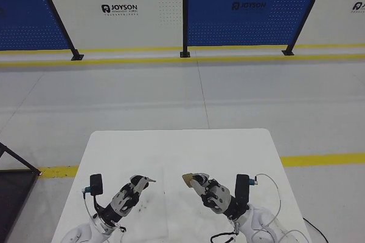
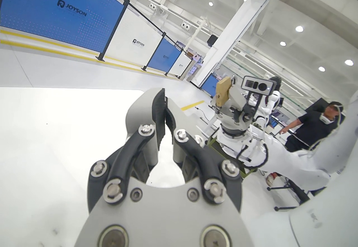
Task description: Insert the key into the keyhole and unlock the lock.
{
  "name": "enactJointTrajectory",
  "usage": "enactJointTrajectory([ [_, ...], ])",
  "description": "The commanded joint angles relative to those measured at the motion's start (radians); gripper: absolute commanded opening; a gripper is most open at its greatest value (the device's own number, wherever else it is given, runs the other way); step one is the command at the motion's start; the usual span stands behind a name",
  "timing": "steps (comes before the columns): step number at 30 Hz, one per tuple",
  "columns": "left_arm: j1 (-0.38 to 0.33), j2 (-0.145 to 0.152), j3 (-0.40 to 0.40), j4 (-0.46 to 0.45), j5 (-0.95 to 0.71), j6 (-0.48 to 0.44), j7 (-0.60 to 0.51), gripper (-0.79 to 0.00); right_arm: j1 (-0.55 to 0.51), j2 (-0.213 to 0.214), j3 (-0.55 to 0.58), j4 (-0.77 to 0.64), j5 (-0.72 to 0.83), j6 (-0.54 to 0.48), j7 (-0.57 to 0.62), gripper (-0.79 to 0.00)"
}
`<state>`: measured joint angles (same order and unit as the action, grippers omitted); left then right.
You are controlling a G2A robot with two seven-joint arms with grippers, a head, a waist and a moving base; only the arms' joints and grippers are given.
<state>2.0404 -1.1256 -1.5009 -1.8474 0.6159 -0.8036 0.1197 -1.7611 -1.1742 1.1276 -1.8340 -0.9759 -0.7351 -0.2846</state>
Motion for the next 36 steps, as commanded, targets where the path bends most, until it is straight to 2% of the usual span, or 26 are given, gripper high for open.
enactJointTrajectory([
  [1,0.000,0.000,0.000,0.000,0.001,0.000,0.003,-0.785,0.000,0.000,0.000,0.000,-0.001,0.001,-0.001,-0.785],
  [10,0.000,0.000,0.000,0.000,0.001,0.000,0.003,-0.785,0.000,0.000,0.000,0.000,-0.001,0.001,-0.001,-0.785],
  [13,-0.016,-0.004,0.021,-0.016,-0.009,0.029,0.011,-0.785,0.013,-0.006,-0.029,0.010,0.050,0.019,0.002,-0.785],
  [15,-0.026,-0.011,0.051,-0.016,-0.044,0.008,0.079,-0.785,0.024,-0.013,-0.051,0.035,0.096,0.027,-0.036,-0.785],
  [16,-0.029,-0.015,0.070,-0.008,-0.058,-0.009,0.110,-0.785,0.031,-0.018,-0.058,0.041,0.078,0.064,-0.065,-0.785],
  [17,-0.031,-0.020,0.094,0.000,-0.088,-0.040,0.144,-0.785,0.031,-0.023,-0.087,0.048,0.080,0.059,-0.096,-0.785],
  [23,-0.053,-0.040,0.191,0.071,-0.162,-0.209,0.273,-0.785,0.087,-0.056,-0.197,0.152,0.169,-0.044,-0.267,-0.785],
  [28,-0.068,-0.055,0.264,0.066,-0.145,-0.209,0.388,-0.785,0.117,-0.086,-0.264,0.192,0.108,-0.032,-0.434,-0.785],
  [36,-0.117,-0.072,0.362,0.122,0.040,-0.209,0.604,-0.785,0.157,-0.116,-0.332,0.270,0.067,-0.023,-0.528,-0.785],
])
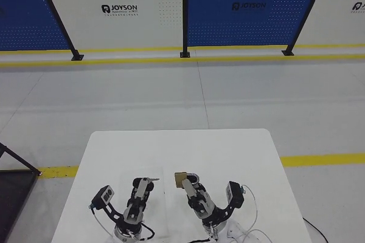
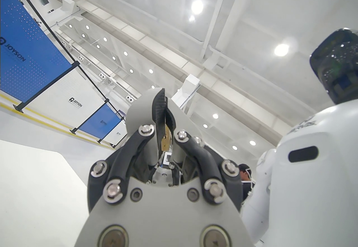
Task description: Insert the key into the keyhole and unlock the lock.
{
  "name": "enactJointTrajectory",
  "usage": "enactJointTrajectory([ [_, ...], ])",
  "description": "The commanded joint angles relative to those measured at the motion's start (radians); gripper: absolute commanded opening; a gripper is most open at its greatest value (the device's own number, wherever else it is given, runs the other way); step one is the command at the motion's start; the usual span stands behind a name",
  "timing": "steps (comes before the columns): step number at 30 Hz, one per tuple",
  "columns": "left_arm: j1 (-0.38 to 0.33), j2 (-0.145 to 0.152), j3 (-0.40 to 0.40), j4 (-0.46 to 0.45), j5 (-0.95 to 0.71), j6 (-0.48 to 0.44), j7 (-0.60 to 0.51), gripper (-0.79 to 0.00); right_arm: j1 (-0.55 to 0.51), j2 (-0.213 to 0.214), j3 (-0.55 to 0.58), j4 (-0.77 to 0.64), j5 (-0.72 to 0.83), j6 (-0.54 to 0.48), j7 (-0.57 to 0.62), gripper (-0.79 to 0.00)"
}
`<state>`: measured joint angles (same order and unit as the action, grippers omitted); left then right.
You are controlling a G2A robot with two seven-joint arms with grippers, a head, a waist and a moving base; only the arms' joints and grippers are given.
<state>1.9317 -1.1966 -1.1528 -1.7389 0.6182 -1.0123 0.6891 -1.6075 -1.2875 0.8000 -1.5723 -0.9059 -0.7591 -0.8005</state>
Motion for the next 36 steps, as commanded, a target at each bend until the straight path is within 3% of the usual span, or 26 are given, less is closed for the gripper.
enactJointTrajectory([
  [1,-0.016,-0.002,0.023,0.022,0.061,0.000,0.059,-0.785,0.006,-0.005,-0.007,0.013,-0.006,0.001,-0.019,-0.785],
  [4,-0.034,-0.003,0.053,0.049,0.128,0.000,0.118,-0.785,0.009,-0.011,-0.012,0.023,-0.024,0.023,-0.030,-0.785],
  [36,-0.064,-0.041,0.048,0.084,0.162,0.000,0.119,-0.785,0.027,-0.038,-0.021,0.043,-0.030,0.031,-0.018,-0.785],
])
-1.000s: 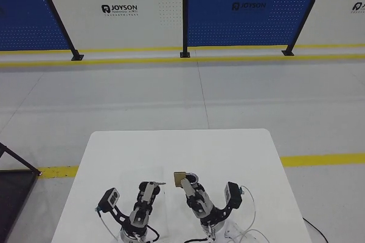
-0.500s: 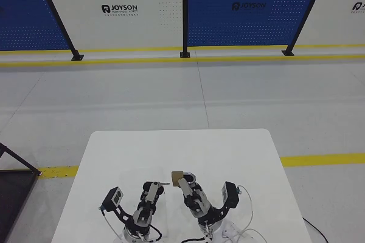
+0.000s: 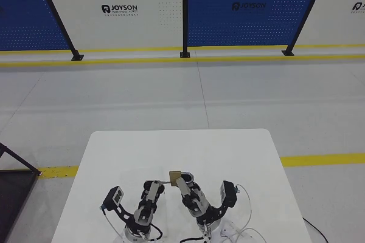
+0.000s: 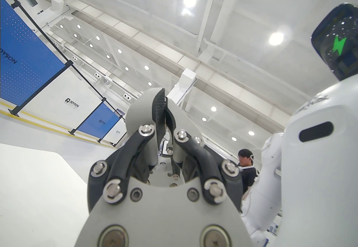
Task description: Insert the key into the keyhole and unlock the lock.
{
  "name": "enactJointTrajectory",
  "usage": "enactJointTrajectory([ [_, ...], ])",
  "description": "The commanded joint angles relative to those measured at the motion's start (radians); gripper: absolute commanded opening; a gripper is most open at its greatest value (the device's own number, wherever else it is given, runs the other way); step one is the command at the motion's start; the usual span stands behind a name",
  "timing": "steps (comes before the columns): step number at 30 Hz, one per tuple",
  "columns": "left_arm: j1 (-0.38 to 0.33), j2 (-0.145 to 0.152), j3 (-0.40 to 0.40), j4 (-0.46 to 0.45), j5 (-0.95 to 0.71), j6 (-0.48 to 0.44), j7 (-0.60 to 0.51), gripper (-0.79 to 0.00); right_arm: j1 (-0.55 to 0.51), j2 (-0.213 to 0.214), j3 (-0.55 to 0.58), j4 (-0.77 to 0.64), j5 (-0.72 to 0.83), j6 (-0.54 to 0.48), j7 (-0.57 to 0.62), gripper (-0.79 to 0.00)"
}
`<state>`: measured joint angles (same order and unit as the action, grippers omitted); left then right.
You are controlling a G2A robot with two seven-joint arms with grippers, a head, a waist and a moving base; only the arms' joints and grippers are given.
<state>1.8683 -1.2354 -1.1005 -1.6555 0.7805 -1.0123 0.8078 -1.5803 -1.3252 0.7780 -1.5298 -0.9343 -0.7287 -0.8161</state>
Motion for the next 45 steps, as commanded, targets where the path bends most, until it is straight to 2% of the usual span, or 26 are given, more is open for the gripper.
enactJointTrajectory([
  [1,-0.001,-0.003,-0.006,0.000,-0.001,0.000,0.000,-0.785,-0.001,-0.001,0.001,0.001,-0.003,0.002,-0.003,-0.785],
  [25,-0.008,-0.023,-0.012,0.017,0.011,0.000,0.000,-0.785,-0.009,-0.012,0.006,0.003,-0.031,-0.001,-0.016,-0.785],
  [45,-0.003,-0.019,-0.013,0.018,0.024,0.000,0.000,-0.785,-0.012,-0.021,0.014,0.014,-0.046,0.009,-0.035,-0.785],
])
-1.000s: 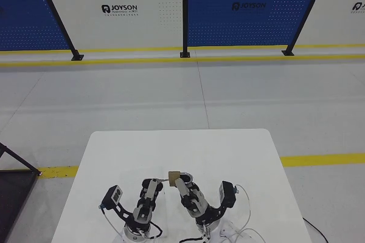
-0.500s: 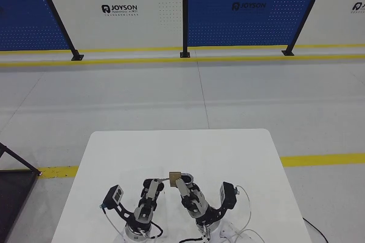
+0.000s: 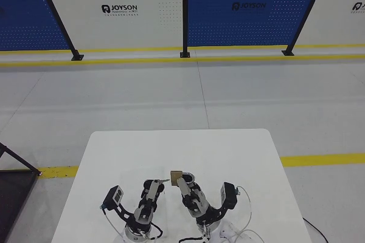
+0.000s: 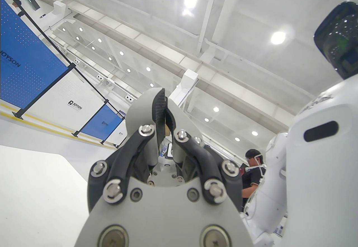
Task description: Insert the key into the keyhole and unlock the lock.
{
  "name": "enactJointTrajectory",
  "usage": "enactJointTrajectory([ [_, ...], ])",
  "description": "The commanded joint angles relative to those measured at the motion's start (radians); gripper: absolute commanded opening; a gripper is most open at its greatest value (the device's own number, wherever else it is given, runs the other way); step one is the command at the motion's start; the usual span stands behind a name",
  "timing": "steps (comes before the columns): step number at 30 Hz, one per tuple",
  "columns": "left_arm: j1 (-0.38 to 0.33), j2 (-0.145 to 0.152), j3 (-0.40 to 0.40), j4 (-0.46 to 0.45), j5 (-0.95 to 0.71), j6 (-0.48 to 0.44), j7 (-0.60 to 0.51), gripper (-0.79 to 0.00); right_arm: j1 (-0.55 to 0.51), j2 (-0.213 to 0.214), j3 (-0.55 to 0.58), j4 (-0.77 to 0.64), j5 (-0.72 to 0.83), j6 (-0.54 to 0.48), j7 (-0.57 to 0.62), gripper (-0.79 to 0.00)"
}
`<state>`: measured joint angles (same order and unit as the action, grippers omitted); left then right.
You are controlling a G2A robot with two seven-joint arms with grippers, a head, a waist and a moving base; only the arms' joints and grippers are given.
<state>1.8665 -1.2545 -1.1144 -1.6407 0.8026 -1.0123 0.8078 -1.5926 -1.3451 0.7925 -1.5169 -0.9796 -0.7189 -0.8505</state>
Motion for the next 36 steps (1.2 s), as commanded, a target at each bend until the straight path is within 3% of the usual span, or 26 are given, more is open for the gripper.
enactJointTrajectory([
  [1,-0.003,0.001,0.002,0.005,0.002,0.000,0.000,-0.785,0.001,-0.001,-0.001,0.001,-0.002,-0.001,-0.001,-0.785],
  [36,-0.012,0.013,0.012,0.019,0.033,0.000,0.000,-0.785,0.003,-0.006,0.001,0.005,-0.032,-0.012,0.055,-0.785],
])
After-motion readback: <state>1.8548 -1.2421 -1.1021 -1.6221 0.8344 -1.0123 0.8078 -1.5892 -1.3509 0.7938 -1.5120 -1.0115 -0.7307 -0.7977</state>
